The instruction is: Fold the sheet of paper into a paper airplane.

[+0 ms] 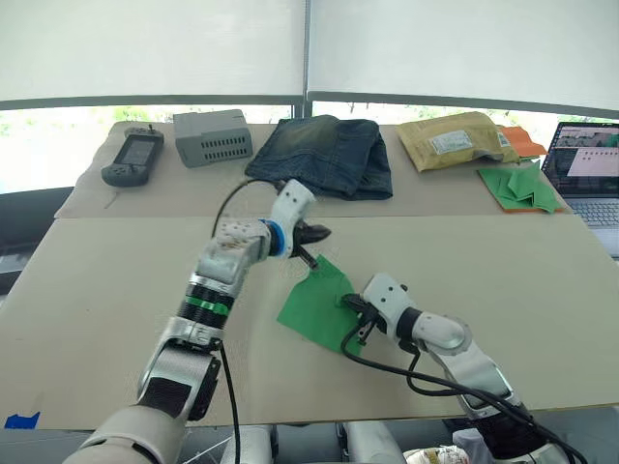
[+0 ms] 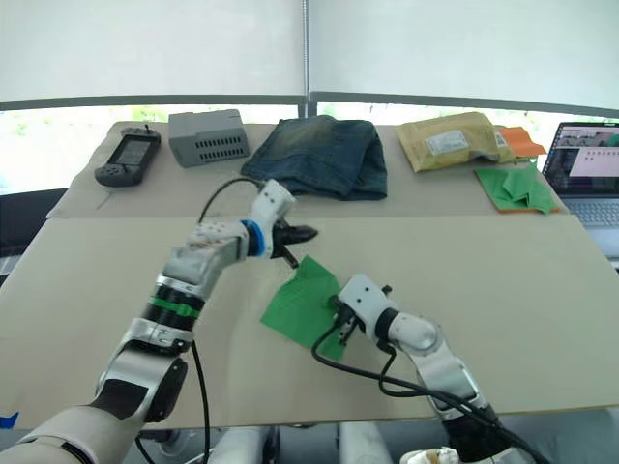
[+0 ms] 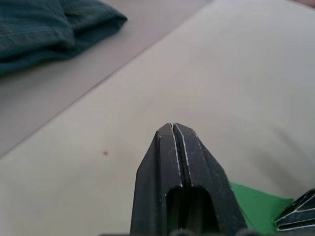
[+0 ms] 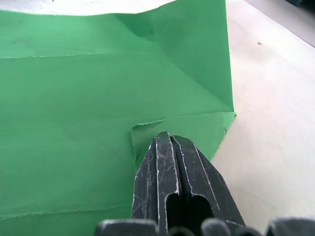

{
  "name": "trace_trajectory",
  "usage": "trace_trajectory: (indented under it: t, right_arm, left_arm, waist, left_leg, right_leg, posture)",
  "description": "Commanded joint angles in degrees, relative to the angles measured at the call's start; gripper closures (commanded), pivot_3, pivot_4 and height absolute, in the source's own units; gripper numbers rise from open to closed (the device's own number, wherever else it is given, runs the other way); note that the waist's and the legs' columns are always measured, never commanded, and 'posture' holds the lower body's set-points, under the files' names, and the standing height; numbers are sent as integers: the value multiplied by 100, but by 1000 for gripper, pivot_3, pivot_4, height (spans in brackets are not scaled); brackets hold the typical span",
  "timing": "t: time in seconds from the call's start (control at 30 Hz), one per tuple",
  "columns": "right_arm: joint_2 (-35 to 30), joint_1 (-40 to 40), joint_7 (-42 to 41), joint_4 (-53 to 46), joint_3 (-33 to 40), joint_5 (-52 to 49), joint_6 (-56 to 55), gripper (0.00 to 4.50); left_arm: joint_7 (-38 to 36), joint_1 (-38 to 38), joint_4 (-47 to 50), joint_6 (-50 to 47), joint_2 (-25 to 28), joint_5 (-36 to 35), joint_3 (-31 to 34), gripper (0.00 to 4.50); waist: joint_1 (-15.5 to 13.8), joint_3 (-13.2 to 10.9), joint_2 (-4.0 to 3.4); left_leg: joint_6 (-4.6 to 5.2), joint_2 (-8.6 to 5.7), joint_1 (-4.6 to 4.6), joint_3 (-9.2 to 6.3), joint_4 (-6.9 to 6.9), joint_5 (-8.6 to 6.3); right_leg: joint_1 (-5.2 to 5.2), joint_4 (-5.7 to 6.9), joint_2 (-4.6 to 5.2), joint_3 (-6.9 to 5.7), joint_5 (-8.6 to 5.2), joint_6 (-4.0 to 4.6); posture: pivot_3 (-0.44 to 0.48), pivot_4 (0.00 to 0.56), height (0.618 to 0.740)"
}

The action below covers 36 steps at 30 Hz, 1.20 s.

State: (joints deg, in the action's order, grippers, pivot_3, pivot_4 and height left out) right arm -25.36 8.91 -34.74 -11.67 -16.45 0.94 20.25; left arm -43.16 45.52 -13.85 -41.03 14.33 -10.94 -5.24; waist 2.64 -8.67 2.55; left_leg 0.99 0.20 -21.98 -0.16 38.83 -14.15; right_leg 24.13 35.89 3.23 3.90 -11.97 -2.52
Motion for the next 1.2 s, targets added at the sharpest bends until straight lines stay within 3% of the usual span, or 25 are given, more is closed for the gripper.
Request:
trace_trajectory:
  t: [0.03,0.13,0.3,0.63,0.73,0.9,1.2]
  right_arm:
    - [-3,-78,-156,407,-278,109,187,4469]
    - [-5,-34,-218,448,-334,107,162,4500]
    - [4,31,-298,514,-386,128,130,4500]
    - [7,35,-284,525,-397,154,125,4500]
    - [13,16,-241,502,-379,166,147,4500]
    - [2,-12,-222,477,-372,171,156,4500]
    - [-25,22,-239,488,-370,201,155,4500]
  left_arm:
    - [151,-187,694,-546,166,-343,354,4500]
    - [148,-540,1249,-1019,328,-661,543,3654]
    - [257,-960,1591,-1235,408,-709,314,1989]
    - [440,-1091,1576,-1305,338,-738,-82,1989]
    - [583,-1101,1449,-1066,305,-667,-39,2790]
    - [94,-1244,1645,-560,653,-604,-513,4475]
    - [-447,-1392,1774,75,1173,-311,-1164,4475]
  waist:
    - [0,0,-1]
    - [15,1,-1]
    - [-5,0,0]
    - [3,0,0]
    - [3,0,0]
    - [0,0,0]
    - [-3,1,-1]
  left_leg:
    - [0,1,2,-2,0,0]
    - [0,6,4,-6,-3,0]
    - [-1,15,6,-5,-3,0]
    - [-1,10,8,-3,-6,0]
    - [-1,10,9,-3,-6,0]
    - [-1,10,9,-1,-7,0]
    - [-1,15,10,5,-8,-1]
  right_leg:
    - [0,0,0,1,0,0]
    - [1,0,-1,2,1,1]
    - [-1,0,-2,2,2,4]
    - [1,0,-5,3,0,9]
    - [1,0,-4,3,0,10]
    - [0,0,-4,3,-1,12]
    - [0,-1,-4,3,-3,15]
  posture:
    - [0,150,728]
    - [0,150,728]
    - [0,150,728]
    - [0,150,728]
    - [0,150,728]
    - [0,150,728]
    - [0,150,728]
